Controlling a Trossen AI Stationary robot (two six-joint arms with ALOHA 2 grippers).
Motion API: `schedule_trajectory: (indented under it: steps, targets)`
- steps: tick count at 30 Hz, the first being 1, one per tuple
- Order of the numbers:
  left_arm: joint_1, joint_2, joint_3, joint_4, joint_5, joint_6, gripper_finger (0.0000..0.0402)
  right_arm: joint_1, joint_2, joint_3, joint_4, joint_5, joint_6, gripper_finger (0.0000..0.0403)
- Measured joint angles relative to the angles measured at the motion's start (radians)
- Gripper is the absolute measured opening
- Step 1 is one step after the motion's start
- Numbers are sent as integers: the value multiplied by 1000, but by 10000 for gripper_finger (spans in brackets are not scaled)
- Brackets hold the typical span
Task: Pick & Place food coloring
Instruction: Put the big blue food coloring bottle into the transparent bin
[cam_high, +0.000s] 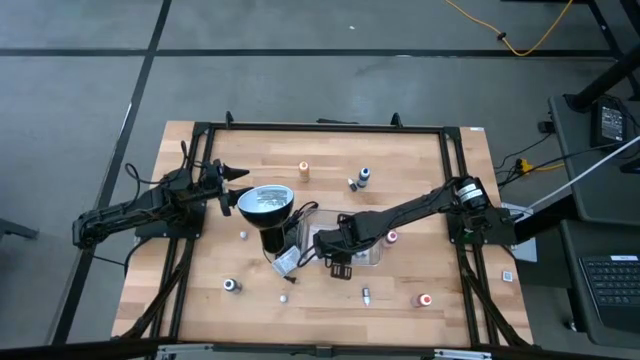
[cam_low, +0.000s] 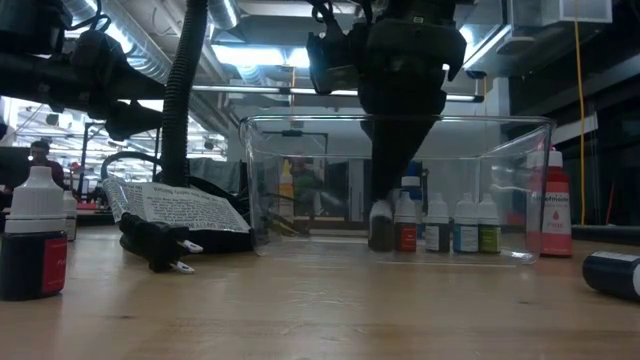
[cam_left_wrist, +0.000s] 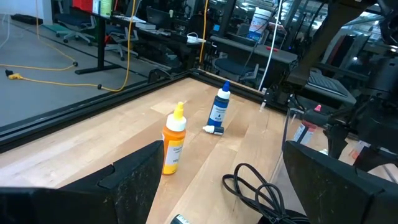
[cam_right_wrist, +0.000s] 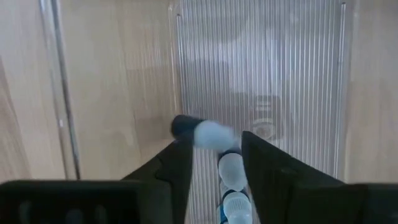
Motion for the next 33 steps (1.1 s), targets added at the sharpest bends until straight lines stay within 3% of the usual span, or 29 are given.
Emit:
schedule_trajectory:
  steps: [7, 17, 33]
  targets:
    - [0, 0, 0, 0, 0, 0, 322, -6, 0, 0, 0, 0, 0, 180]
    - [0, 0, 0, 0, 0, 0, 322, -16, -12, 6, -20, 5, 0, 184]
    - [0, 0, 0, 0, 0, 0, 322, -105, -217, 129, -291, 202, 140, 185]
